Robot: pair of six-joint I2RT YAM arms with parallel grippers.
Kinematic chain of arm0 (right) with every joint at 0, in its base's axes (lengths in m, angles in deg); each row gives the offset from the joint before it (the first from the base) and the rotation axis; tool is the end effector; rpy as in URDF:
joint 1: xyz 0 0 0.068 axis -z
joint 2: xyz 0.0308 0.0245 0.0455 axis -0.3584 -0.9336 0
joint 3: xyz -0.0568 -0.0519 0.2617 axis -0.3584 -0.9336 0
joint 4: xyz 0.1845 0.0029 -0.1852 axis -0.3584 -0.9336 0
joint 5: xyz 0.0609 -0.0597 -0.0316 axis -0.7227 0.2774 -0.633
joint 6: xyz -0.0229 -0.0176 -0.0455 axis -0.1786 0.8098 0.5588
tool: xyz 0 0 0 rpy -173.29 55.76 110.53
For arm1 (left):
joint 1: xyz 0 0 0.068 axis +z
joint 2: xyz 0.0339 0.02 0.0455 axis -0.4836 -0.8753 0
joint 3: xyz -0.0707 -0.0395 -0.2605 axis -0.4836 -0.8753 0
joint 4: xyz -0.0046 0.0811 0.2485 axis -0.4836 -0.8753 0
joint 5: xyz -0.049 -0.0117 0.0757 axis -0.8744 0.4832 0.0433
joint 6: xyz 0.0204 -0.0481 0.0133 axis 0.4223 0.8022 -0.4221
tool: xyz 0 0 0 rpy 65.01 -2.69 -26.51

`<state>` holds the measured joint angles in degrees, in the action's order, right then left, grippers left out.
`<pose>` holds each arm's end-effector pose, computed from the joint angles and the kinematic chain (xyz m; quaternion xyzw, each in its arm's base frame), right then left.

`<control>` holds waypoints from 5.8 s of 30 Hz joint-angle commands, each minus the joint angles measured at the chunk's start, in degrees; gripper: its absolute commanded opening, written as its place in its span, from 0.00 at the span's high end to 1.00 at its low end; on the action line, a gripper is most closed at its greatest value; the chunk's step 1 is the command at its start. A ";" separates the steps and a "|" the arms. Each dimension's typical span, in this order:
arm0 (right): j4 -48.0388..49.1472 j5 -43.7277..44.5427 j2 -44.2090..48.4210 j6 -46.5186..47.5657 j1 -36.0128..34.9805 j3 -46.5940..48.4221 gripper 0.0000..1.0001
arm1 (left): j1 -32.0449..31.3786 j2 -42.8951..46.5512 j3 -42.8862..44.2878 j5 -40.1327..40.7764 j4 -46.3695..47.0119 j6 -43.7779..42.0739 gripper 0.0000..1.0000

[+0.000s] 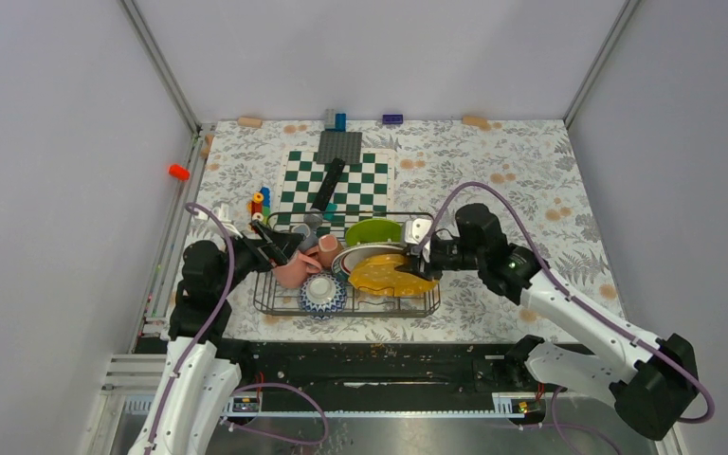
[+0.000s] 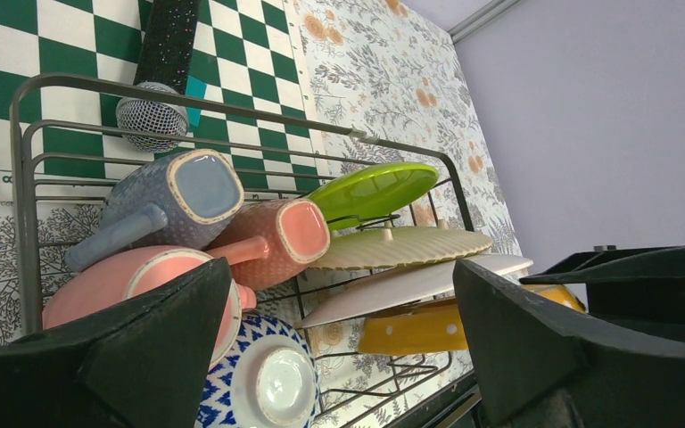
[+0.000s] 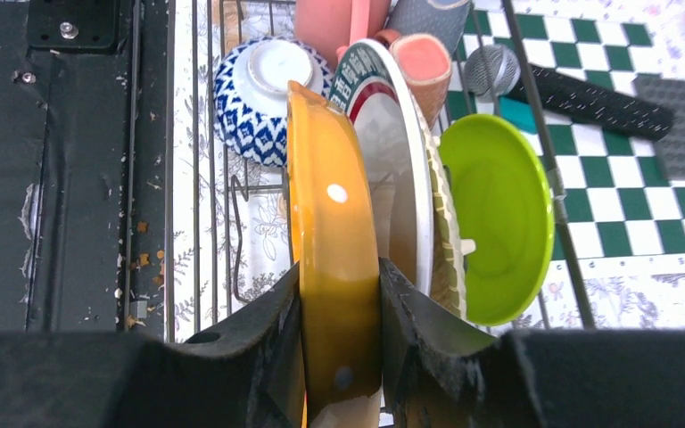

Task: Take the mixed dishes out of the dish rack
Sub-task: Pick up the plate from the dish rack, then place the plate at the center of the board.

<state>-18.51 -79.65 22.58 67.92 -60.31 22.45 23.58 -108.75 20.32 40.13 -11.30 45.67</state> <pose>0.1675 0.1641 0.2901 -0.6026 0.5505 0.2899 0.4998 0.1362 -0.0278 0.2653 -0.0970 0.7658 -0.3909 0.5013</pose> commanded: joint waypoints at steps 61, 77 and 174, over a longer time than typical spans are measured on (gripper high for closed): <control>1.34 47.87 14.25 -73.19 0.30 14.11 1.00 | 0.20 0.51 1.53 3.01 -0.51 1.72 0.01; 3.28 63.87 15.13 -77.93 14.58 14.00 1.00 | 0.16 1.25 1.14 3.12 -0.84 2.18 0.01; 31.36 1.13 14.03 -74.18 38.35 -15.57 0.00 | -20.93 -16.35 2.34 -9.19 17.78 -13.46 0.01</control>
<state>5.06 -60.02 35.58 -4.53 -21.95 7.56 7.95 -122.85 19.27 32.83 3.26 39.66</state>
